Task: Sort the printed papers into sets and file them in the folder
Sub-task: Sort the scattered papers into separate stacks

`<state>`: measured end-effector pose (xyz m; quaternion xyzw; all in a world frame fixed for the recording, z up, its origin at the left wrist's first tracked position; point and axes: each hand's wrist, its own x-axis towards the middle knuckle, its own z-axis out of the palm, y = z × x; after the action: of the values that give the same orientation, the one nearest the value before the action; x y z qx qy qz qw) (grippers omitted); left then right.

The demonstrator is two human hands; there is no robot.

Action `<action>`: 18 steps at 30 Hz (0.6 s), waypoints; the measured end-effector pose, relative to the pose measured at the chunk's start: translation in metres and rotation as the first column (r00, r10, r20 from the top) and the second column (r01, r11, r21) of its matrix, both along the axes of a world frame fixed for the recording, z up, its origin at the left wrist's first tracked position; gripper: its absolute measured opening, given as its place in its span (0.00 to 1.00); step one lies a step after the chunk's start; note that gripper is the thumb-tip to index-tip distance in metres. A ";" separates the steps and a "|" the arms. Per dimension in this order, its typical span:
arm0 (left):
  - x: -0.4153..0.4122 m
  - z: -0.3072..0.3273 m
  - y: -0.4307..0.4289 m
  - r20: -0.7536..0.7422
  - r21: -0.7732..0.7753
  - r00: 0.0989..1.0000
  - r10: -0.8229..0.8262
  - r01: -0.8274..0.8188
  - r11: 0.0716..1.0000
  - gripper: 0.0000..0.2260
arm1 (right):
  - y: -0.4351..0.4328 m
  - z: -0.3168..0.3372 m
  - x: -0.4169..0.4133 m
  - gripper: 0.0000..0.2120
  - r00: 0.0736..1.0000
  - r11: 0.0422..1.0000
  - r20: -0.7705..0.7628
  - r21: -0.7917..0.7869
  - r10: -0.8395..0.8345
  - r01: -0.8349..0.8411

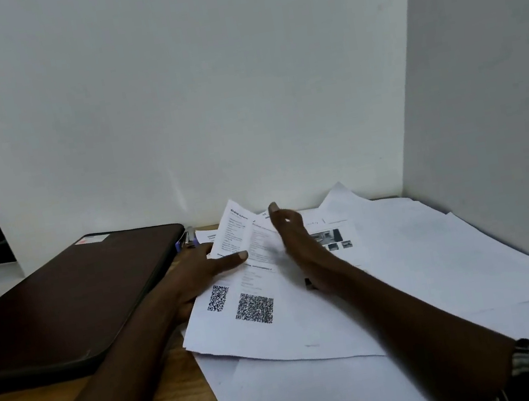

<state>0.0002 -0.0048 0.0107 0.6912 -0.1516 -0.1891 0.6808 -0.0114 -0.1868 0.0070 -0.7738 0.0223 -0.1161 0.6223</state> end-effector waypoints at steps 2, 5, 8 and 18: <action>-0.007 0.002 -0.005 0.064 0.038 0.996 -0.057 0.055 0.998 0.15 | 0.012 -0.002 -0.001 0.31 0.999 0.999 0.007 -0.006 0.052 -0.051; -0.009 0.001 -0.004 0.128 0.084 0.992 -0.009 -0.002 0.996 0.16 | 0.016 0.000 0.003 0.28 0.996 0.997 0.046 -0.018 0.073 -0.072; -0.004 0.004 0.006 0.073 -0.023 0.991 0.109 -0.108 0.994 0.18 | -0.006 0.015 0.005 0.31 0.968 0.973 0.211 -0.152 -0.139 0.173; -0.013 0.026 0.021 0.264 -0.088 0.887 0.378 -0.368 0.926 0.10 | -0.031 0.017 -0.012 0.19 0.958 0.967 -0.136 0.025 0.254 -0.253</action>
<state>-0.0126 0.0158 0.0366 0.7146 -0.1128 0.0461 0.6888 -0.0233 -0.2182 0.0241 -0.7742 -0.0335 0.0183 0.6318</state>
